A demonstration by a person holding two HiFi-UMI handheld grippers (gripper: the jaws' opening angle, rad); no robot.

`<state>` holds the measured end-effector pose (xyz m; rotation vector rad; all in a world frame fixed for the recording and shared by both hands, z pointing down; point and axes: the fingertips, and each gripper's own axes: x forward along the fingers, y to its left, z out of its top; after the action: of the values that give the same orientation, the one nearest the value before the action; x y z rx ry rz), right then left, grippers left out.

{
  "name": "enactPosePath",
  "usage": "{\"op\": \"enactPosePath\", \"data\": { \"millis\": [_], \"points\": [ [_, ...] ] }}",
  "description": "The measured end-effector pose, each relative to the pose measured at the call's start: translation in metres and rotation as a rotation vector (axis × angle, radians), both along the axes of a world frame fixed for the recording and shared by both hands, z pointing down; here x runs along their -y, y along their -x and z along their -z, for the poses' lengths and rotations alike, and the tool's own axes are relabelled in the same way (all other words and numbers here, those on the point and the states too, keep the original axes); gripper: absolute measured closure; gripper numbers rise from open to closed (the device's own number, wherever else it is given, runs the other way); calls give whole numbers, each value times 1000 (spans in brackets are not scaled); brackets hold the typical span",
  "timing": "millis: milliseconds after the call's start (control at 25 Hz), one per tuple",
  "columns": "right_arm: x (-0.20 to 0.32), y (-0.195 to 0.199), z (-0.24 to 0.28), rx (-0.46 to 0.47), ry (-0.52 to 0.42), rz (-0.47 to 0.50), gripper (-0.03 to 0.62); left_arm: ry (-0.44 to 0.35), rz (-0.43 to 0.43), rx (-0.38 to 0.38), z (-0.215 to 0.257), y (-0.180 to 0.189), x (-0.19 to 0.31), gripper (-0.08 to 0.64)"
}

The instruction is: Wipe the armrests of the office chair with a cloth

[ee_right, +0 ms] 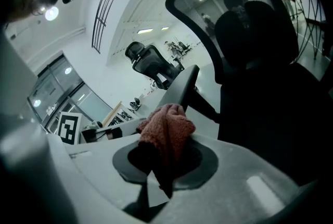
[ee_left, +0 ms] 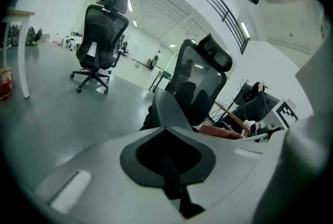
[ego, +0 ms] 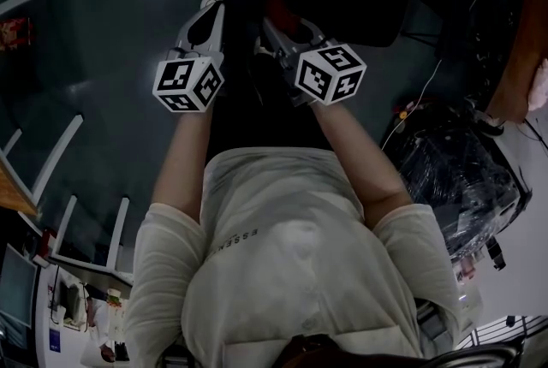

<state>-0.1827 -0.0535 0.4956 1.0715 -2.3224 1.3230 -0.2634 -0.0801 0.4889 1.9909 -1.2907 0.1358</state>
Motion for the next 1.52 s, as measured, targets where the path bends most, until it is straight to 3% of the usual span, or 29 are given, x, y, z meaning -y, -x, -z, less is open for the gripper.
{"op": "enactPosePath", "data": {
  "millis": [200, 320, 600, 800, 1000, 1160, 1520],
  "points": [
    [-15, 1, 4, 75, 72, 34, 544, 7, 15, -3, 1, 1, 2, 554],
    [5, -18, 8, 23, 47, 19, 543, 28, 0, -5, -1, 0, 1, 554],
    [126, -68, 7, -215, -39, -122, 543, 83, -80, -30, -1, -4, 0, 554],
    [218, -48, 14, -224, -119, -137, 543, 117, -149, -65, -2, -5, -1, 549],
    [252, -23, 8, -258, -117, -103, 543, 134, -220, -85, -4, -11, -4, 543],
    [257, -1, 7, -310, -112, -40, 543, 139, -233, -112, -3, -11, -4, 543],
    [257, 53, 5, -515, -244, 276, 543, 155, -247, -138, -6, -12, -5, 523]
  ]
}}
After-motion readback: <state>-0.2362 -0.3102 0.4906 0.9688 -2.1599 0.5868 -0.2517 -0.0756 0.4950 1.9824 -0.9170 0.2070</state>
